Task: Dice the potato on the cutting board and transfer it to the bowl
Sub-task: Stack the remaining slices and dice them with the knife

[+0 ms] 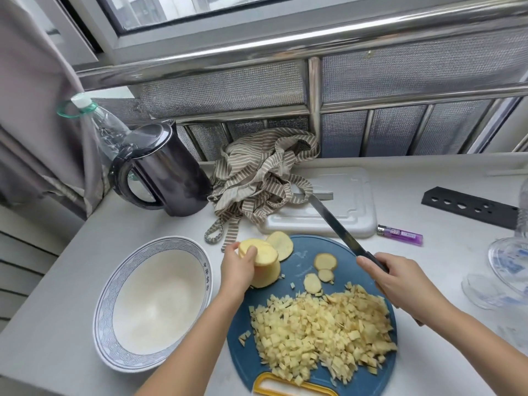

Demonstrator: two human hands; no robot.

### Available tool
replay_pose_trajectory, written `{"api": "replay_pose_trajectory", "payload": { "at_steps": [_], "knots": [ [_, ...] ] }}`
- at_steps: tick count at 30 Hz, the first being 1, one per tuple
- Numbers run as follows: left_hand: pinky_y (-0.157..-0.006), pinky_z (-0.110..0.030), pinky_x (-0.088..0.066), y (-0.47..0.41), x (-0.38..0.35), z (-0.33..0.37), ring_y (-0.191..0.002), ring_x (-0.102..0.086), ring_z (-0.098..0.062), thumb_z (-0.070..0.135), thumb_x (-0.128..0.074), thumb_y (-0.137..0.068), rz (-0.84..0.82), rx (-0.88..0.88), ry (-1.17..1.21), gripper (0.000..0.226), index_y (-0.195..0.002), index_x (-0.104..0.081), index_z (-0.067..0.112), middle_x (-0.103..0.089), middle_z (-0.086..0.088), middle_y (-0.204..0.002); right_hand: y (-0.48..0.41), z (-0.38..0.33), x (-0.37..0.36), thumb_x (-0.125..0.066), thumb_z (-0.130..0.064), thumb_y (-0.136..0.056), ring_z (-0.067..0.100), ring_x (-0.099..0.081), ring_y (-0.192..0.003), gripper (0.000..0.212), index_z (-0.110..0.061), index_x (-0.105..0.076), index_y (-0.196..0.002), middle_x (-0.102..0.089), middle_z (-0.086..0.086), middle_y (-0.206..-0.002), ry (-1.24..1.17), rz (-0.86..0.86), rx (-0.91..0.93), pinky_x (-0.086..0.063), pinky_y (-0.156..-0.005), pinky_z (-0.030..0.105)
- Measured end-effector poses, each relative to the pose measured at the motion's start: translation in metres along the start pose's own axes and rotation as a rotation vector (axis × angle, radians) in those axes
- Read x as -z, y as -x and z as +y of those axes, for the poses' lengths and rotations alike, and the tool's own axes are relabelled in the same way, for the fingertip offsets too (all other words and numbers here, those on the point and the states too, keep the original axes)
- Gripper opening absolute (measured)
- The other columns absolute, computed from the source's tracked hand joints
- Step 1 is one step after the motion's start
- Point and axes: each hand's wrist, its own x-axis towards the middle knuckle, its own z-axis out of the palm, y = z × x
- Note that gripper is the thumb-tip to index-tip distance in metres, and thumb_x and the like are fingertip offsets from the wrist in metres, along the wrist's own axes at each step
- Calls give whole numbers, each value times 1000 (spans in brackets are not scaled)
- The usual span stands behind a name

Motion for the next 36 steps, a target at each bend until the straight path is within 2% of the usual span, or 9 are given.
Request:
{"api": "replay_pose_trajectory", "payload": {
  "at_steps": [4, 6, 8, 11, 15, 17, 22, 30, 36],
  "knots": [
    [-64, -31, -56, 11, 3, -17, -85, -67, -24, 37, -50, -97, -27, -85, -184, 43, -132, -41, 14, -66, -8, -107, -2, -3, -8, -54, -52, -89, 8, -39, -43, 52, -6, -49, -65, -48, -1, -53, 11, -26, 20, -34, -51, 30],
    [-73, -33, -54, 15, 5, -18, -90, -66, -23, 43, -48, -97, -1, -142, -450, 45, -128, -49, 11, -67, -7, -103, -3, -2, -11, -53, -54, -88, 10, -40, -46, 55, -3, -50, -67, -49, 0, -54, 35, -25, 30, -34, -52, 30],
    [-81, -33, -48, 18, 5, -17, -103, -60, -25, 46, -44, -98, 58, -190, -693, 48, -127, -51, 9, -63, -9, -115, -2, -2, -11, -53, -54, -89, 11, -41, -49, 54, -6, -50, -65, -49, -1, -54, 51, -19, 39, -33, -52, 29],
    [-102, -37, -36, 18, 4, -9, -129, -39, -29, 52, -48, -94, 50, -315, -737, 67, -144, -32, 11, -36, -12, -142, 0, -1, -9, -53, -54, -89, 11, -41, -49, 52, -8, -50, -63, -49, -1, -54, 61, -24, 38, -33, -53, 29],
    [-119, -50, -10, 0, -3, 3, -147, 3, -34, 58, -73, -73, -270, -438, -931, 111, -154, -2, 31, 4, -10, -159, -1, 0, -6, -53, -53, -89, 11, -43, -47, 54, -3, -53, -68, -53, 2, -56, 46, -35, 26, -37, -53, 30],
    [-119, -50, -10, -9, -5, 6, -147, 5, -35, 51, -79, -70, -391, -430, -998, 115, -153, -1, 38, 8, -12, -159, -1, 0, -6, -54, -53, -89, 11, -43, -47, 55, -2, -52, -68, -52, 1, -55, 44, -42, 26, -38, -53, 31],
    [-111, -34, -28, -10, -3, 0, -134, -28, -28, 39, -80, -73, -376, -488, -853, 88, -146, -31, 35, -23, -9, -146, -3, 2, -7, -53, -55, -89, 12, -40, -50, 51, -11, -46, -63, -47, 0, -55, 65, -55, 31, -34, -54, 30],
    [-91, -14, -31, 0, 15, -18, -114, -46, -7, 39, -83, -71, -291, -516, -622, 68, -130, -53, 24, -47, 13, -124, -7, 5, -8, -53, -52, -90, 12, -39, -49, 49, -15, -42, -60, -45, -2, -54, 65, -72, 21, -31, -53, 29],
    [-87, -10, -31, -6, 12, -11, -114, -55, -18, 33, -77, -79, -217, -509, -578, 55, -126, -57, 11, -61, -4, -123, -9, 0, -13, -52, -52, -91, 12, -39, -49, 48, -16, -44, -61, -46, -2, -54, 73, -85, 45, -30, -53, 29]
  ]
}}
